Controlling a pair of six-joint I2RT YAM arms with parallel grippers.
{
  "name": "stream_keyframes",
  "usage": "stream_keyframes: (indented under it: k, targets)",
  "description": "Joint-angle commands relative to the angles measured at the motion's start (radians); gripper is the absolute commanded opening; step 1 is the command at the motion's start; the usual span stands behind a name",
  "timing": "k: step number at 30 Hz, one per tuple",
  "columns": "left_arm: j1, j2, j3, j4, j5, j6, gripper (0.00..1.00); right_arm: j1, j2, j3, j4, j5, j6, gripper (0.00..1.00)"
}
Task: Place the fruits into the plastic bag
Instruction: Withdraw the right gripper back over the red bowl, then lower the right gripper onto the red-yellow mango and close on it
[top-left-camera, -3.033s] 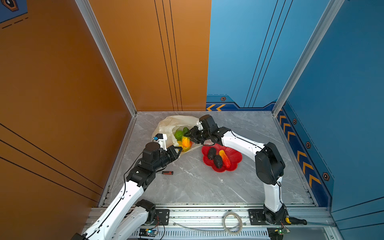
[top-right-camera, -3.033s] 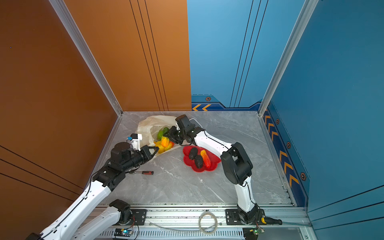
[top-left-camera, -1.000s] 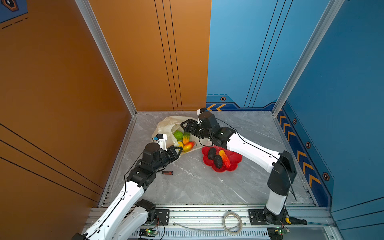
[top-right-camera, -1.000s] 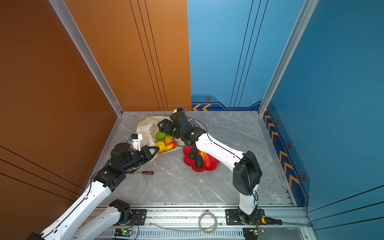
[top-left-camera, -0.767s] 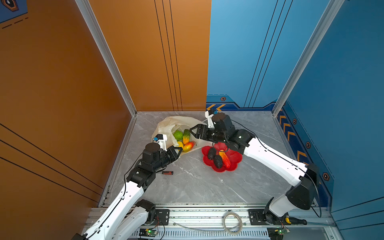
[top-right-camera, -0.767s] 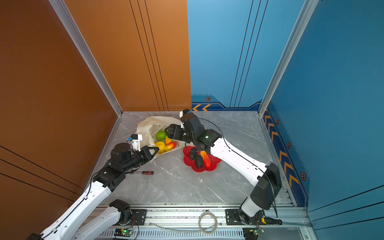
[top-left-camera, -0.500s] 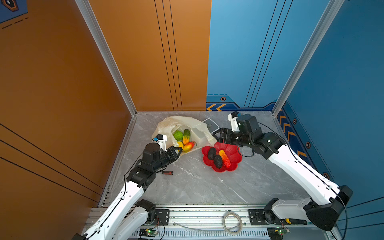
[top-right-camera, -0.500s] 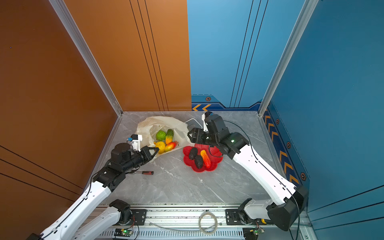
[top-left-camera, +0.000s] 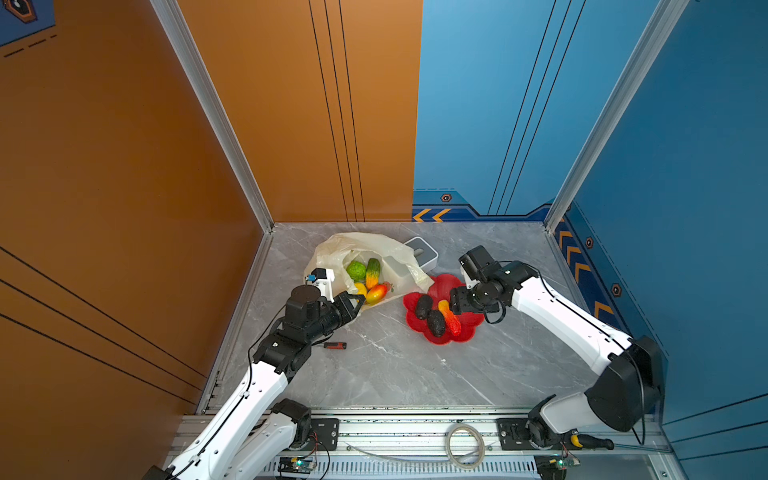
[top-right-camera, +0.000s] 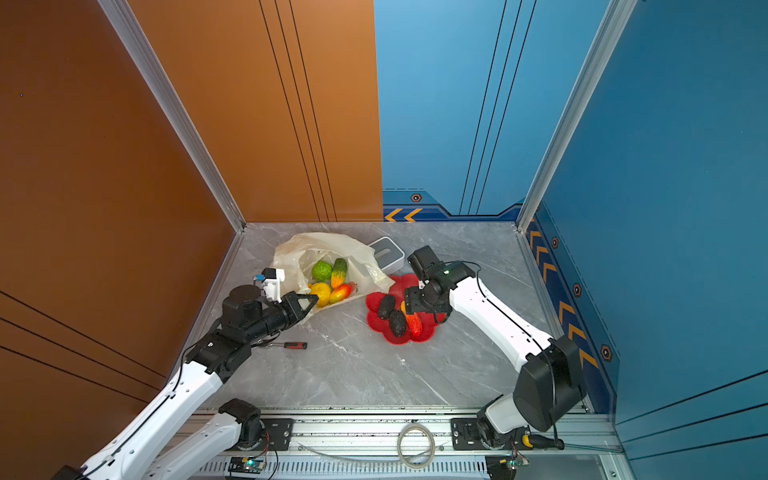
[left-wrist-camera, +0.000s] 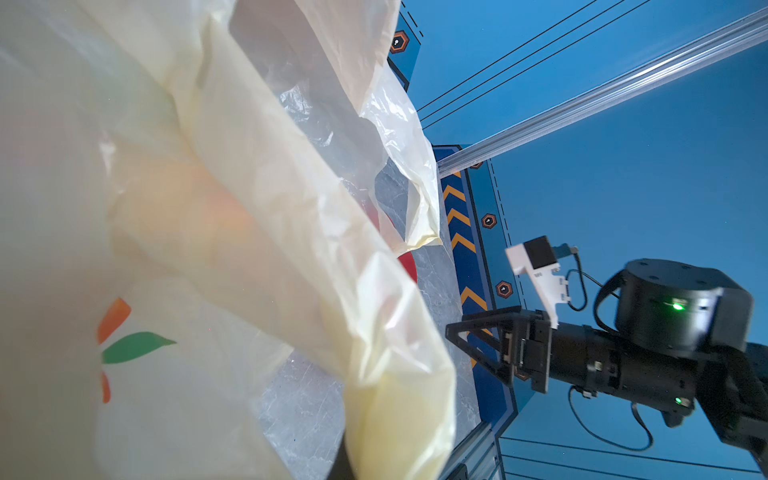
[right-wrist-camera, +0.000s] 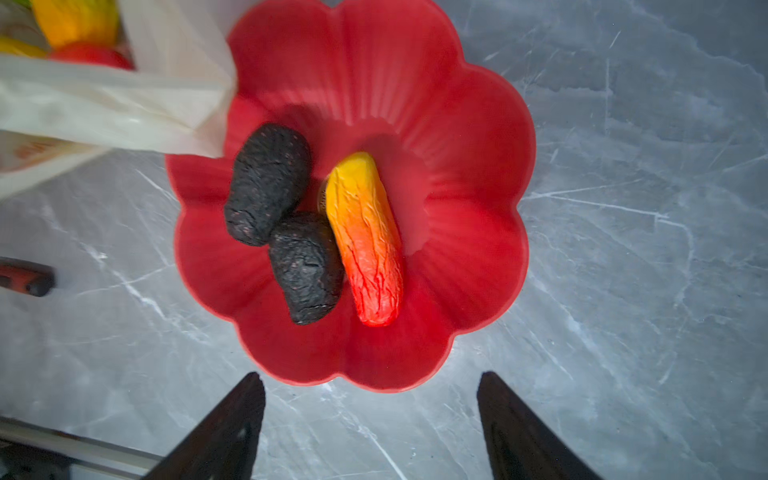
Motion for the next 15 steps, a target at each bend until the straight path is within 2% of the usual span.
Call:
stream_keyframes:
  k: [1,15]
  targets:
    - [0.008,-0.009,0.03,-0.019,0.006,0.027,0.0,0.007,0.058,0.007,-0.029,0.059,-0.05,0.78]
    - [0.019,-0.01,0.033,-0.019,0.005,0.027,0.0,0.019,0.237,0.001,0.043,0.072,-0.072,0.74]
